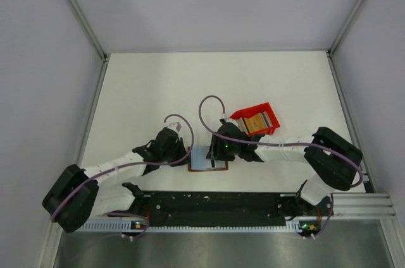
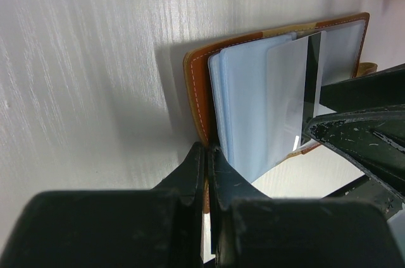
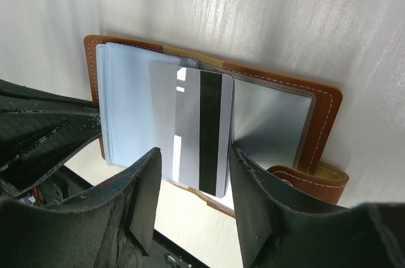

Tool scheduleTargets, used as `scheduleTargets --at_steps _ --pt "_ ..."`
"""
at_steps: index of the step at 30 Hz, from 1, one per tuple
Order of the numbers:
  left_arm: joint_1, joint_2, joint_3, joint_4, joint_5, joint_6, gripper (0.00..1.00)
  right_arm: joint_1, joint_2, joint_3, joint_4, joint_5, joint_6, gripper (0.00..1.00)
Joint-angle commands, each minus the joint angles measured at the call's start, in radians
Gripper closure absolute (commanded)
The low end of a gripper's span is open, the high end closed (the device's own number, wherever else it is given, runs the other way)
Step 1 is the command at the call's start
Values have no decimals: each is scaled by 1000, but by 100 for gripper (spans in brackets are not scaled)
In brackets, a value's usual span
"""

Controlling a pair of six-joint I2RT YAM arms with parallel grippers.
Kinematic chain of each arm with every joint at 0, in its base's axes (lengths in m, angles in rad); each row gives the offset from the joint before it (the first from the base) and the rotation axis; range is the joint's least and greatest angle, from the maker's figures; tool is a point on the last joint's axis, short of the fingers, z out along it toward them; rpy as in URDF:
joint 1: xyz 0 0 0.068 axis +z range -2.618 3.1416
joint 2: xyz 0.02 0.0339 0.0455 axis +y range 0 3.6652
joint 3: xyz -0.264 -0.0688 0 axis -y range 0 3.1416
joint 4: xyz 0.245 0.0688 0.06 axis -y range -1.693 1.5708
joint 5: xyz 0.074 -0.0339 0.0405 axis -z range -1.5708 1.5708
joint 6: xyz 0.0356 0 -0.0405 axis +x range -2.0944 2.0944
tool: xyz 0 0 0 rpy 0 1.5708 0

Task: Put the credit cards into the card holder
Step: Insert the credit card into the card holder.

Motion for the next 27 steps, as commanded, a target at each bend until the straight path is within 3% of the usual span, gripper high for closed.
scheduleTargets --at_steps 1,13,27 --pt "-1 0 7 -10 -4 19 100 11 40 32 -65 10 -42 53" --pt "-1 4 5 -1 -1 16 100 22 54 46 39 -93 -37 59" --pt "-1 13 5 16 5 24 100 20 73 34 142 -108 -45 59"
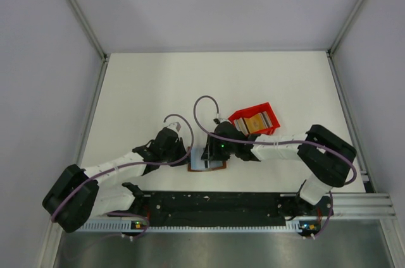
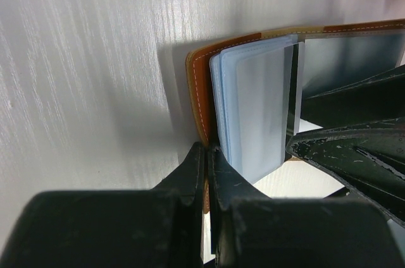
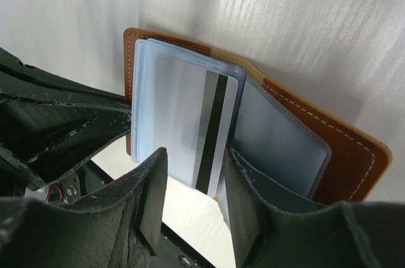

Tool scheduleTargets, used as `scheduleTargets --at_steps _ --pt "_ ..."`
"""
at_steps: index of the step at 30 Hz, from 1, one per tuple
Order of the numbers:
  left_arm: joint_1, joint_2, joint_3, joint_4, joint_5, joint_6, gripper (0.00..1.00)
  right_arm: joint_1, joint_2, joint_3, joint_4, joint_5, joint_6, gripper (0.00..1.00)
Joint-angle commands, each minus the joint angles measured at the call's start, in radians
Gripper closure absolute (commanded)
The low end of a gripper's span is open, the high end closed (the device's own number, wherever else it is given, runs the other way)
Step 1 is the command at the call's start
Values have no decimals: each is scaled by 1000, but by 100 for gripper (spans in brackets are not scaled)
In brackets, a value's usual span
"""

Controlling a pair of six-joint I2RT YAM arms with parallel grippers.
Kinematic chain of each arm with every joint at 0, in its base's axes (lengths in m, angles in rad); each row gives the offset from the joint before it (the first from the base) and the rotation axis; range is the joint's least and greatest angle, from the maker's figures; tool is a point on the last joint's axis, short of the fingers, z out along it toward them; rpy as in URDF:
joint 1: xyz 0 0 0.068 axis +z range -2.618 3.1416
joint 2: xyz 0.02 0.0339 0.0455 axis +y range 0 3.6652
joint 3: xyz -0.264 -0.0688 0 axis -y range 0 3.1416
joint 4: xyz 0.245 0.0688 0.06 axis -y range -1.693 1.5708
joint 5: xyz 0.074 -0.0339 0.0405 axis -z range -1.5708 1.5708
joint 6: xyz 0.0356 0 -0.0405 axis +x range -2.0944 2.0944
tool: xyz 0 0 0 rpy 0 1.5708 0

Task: Put the credit cards into the card holder
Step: Insert the credit card into the card holder.

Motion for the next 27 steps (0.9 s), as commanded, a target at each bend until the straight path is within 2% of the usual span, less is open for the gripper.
scheduleTargets --at_steps 1,9,17,21,27 --pt "-1 11 5 15 1 23 100 14 19 4 66 -21 -16 60" --pt "-3 10 7 18 1 16 100 13 31 4 118 -92 -15 64" --pt "-1 10 7 17 1 16 100 13 31 -5 163 -116 -21 65" --pt "-1 -1 10 -5 -13 18 100 13 5 8 46 -29 -35 61" --pt "-3 -45 25 -49 -22 24 100 8 -131 -18 -96 158 -67 55"
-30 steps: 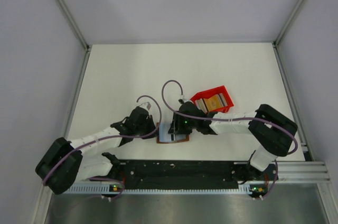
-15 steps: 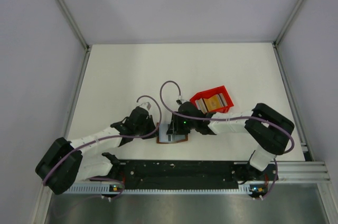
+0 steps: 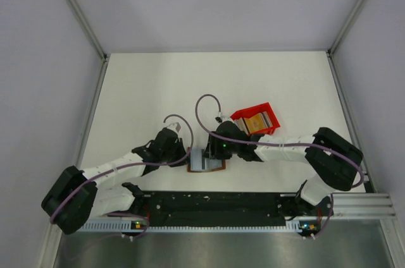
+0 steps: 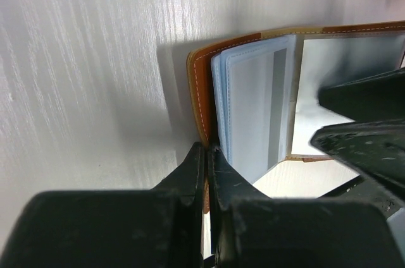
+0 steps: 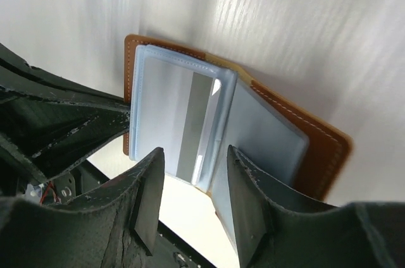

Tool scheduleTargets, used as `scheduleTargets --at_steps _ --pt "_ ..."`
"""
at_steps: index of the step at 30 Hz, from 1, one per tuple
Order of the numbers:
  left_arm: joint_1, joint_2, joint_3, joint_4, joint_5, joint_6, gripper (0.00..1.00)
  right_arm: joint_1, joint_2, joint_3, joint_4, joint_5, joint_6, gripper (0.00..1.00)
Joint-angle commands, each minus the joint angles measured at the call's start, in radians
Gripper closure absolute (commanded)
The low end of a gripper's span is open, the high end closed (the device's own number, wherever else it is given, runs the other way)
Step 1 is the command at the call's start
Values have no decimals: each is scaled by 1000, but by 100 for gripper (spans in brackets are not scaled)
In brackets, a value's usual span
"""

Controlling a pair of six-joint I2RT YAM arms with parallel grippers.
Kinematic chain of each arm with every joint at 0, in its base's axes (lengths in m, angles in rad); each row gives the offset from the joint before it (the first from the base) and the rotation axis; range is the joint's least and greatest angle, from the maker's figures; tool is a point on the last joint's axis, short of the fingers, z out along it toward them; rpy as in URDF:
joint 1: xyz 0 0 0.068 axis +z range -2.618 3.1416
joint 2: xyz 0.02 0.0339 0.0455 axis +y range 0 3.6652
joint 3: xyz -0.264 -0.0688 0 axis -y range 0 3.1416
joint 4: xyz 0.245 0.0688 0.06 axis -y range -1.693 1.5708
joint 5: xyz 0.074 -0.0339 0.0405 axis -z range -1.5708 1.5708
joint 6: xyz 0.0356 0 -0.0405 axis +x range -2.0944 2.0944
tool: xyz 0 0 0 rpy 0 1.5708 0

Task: Put the credit cards into the card holder
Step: Insert the credit card into the card holder.

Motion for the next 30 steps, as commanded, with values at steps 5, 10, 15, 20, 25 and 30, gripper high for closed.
scheduleTargets --at_steps 5,10,15,20,25,30 --pt "-3 -44 51 -61 -15 34 100 -2 -167 -26 -137 197 -63 55" --pt "-1 -55 65 -68 -1 36 100 -13 -184 -20 -171 207 -85 58" --pt "-3 -62 85 -84 -3 42 100 -13 -92 29 -226 173 -97 77" --pt "-1 -41 79 -96 -18 41 100 -13 32 83 -318 182 -100 95" --pt "-3 -10 51 -136 -73 7 100 -11 108 107 -418 265 -103 100" --pt "-1 74 41 -188 -144 -48 100 -10 121 75 -483 348 -80 100"
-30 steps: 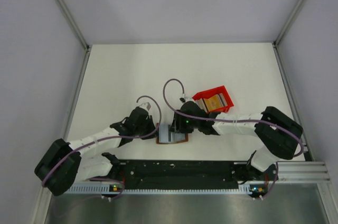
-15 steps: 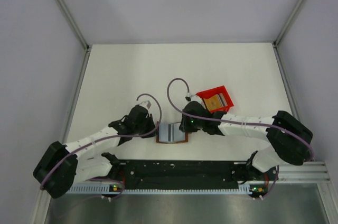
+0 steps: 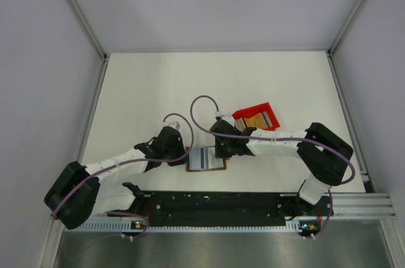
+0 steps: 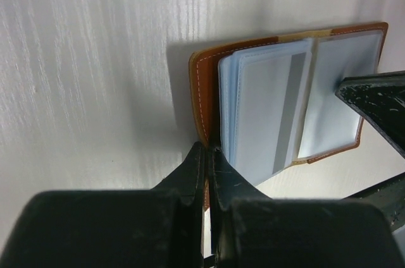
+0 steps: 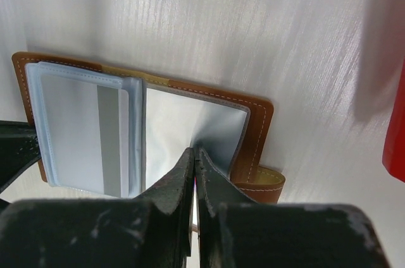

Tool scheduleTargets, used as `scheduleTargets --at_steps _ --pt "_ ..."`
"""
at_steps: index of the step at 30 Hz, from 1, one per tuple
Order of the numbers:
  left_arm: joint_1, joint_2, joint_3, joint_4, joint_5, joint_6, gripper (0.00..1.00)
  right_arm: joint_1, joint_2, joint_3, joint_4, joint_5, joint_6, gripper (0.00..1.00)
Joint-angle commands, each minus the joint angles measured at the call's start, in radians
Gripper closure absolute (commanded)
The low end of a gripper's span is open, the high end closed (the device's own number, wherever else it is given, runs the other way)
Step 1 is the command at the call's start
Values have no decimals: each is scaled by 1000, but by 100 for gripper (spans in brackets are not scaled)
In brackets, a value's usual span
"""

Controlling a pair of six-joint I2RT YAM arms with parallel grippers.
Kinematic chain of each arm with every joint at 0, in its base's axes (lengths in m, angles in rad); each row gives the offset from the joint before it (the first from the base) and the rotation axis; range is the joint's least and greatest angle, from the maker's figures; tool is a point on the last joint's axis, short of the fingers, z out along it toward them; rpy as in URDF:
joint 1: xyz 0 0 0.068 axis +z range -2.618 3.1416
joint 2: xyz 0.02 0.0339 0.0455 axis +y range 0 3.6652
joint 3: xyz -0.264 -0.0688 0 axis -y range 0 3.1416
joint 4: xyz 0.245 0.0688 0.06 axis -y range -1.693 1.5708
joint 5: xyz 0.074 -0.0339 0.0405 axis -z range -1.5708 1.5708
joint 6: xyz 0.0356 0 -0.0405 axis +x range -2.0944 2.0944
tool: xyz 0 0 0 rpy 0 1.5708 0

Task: Put the credit cards into the card holder
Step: Insert the credit card into the card holder.

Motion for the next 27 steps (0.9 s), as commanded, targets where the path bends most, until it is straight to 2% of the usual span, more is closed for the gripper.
scheduleTargets --at_steps 1,14,27 --pt "-1 67 -11 -94 -102 -44 100 -1 56 -65 -179 159 -1 100" --pt "-1 55 6 -121 -137 -62 100 -2 -124 -124 -189 199 13 100" --pt "-1 27 8 -108 -119 -29 100 -11 -116 -179 -211 222 52 100"
